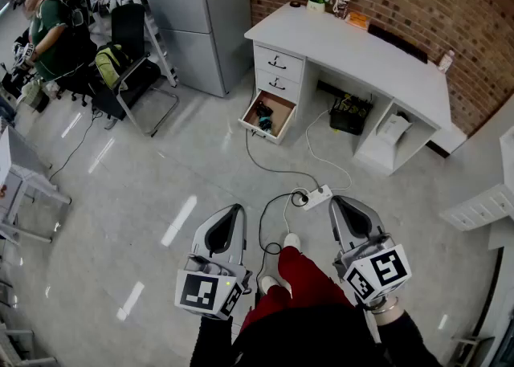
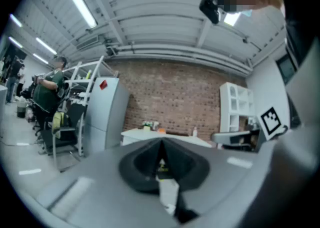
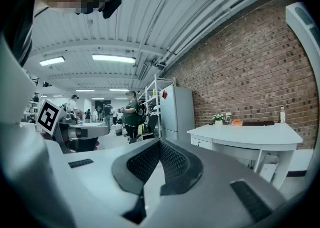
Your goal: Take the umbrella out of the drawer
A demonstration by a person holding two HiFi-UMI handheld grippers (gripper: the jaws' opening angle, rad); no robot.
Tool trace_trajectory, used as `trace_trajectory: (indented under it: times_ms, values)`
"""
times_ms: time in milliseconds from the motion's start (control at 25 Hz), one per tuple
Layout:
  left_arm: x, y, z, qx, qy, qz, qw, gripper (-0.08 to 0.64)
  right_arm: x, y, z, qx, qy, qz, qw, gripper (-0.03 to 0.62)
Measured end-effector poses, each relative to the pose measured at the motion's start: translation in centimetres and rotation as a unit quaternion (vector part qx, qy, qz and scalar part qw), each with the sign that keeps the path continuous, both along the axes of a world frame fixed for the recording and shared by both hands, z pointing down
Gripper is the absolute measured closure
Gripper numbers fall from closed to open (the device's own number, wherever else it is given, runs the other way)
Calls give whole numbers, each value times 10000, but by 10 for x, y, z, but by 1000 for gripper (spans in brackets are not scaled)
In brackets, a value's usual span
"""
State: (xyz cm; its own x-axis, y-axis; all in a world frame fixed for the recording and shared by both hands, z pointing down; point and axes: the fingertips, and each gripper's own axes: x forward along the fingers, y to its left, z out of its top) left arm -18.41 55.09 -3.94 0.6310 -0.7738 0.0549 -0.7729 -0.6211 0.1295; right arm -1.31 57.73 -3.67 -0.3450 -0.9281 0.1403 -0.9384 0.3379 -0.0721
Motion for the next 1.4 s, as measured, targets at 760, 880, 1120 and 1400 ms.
trace_trajectory:
  times_ms: [760, 880, 1120, 1400]
  values:
    - [53, -152, 18, -147, -134, -583, 9981, 557, 88, -165, 7, 136, -260, -159, 9994, 594]
    - [68, -182, 24, -253, -138, -788, 9965, 557, 111, -199, 10, 53, -270, -264, 9993, 594]
    - [95, -233, 36, -392, -329, -1169, 9918, 557, 157, -258, 17, -12, -168, -459, 9988, 595]
    - [123, -270, 23, -313, -490, -1366, 9889, 557, 186, -296, 21, -97, -325, -610, 9976, 594]
